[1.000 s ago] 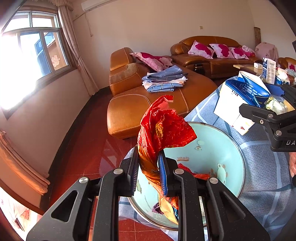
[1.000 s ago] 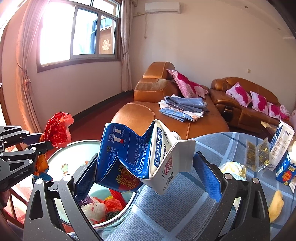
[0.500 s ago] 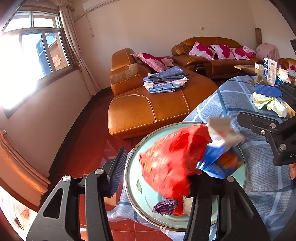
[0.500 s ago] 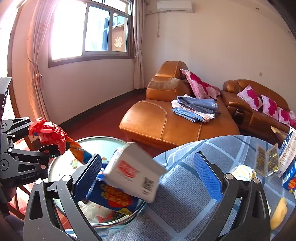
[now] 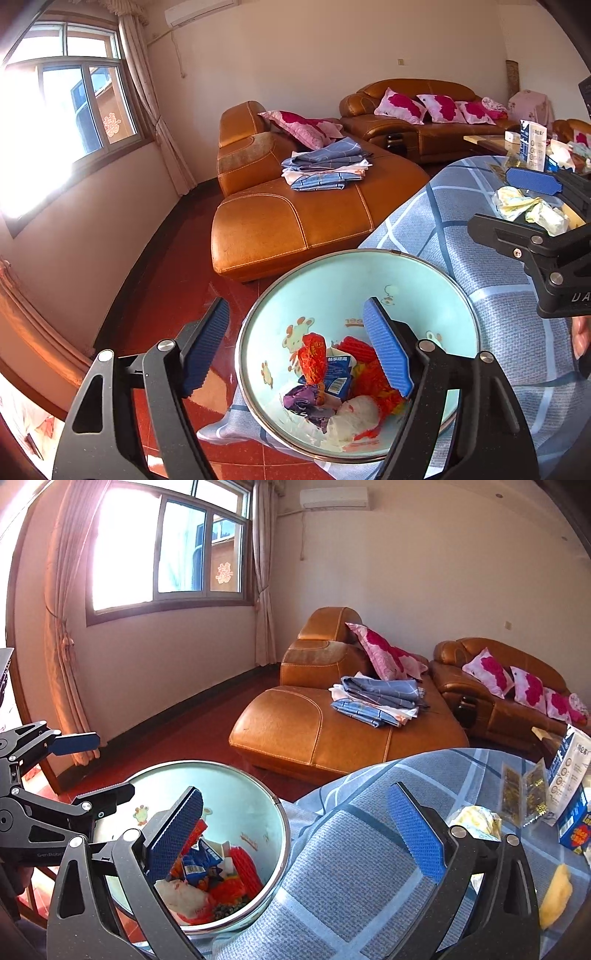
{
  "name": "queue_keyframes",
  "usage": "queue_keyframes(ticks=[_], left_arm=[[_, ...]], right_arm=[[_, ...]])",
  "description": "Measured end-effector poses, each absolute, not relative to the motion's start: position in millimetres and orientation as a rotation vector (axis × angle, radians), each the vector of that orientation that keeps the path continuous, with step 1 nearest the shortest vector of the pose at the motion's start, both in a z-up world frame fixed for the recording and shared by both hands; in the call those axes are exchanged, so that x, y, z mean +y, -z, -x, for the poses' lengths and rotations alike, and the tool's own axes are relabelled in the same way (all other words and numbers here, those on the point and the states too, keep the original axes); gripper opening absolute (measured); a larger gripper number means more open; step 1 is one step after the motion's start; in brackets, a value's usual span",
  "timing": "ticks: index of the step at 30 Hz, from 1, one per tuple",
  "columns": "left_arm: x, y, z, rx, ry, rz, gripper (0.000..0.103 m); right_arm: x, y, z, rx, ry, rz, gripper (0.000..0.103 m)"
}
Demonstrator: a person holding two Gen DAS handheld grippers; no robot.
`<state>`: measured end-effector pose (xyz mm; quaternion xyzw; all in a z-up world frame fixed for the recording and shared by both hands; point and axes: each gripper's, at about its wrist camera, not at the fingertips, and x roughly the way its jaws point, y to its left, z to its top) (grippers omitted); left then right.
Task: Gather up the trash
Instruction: 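Open both tools over the teal bucket to drop the red bag and carton, then move both tools back over the table toward the red cake package and clear wrapper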
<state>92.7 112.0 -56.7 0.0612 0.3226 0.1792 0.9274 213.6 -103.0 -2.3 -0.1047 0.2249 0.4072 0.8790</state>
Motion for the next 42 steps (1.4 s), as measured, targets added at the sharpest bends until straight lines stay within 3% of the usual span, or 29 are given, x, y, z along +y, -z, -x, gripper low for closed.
queue_keyframes(ticks=[5,11,26,30,42], left_arm=[[107.7,51.9,-89.4,0.638,-0.345,-0.115,0.075],[97.1,46.2,-87.3,0.605,-0.325,-0.104,0.083],[-11.6,63.8,-113.1,0.618,-0.055,-0.194,0.084],[-31.6,69.0,-120.6,0.629,-0.006,-0.212,0.084],[-44.0,74.5,-128.2,0.649,0.029,-0.218,0.084]], right_arm=[[-110.8,0.9,-214.0,0.477,-0.800,0.204,0.098],[-158.7,1.6,-222.3,0.525,-0.636,0.171,0.098],[-312.7,25.9,-205.9,0.688,-0.346,0.116,0.096],[-317.4,34.2,-202.5,0.764,-0.372,0.133,0.079],[-305.0,55.7,-204.4,0.899,-0.444,0.196,0.078]])
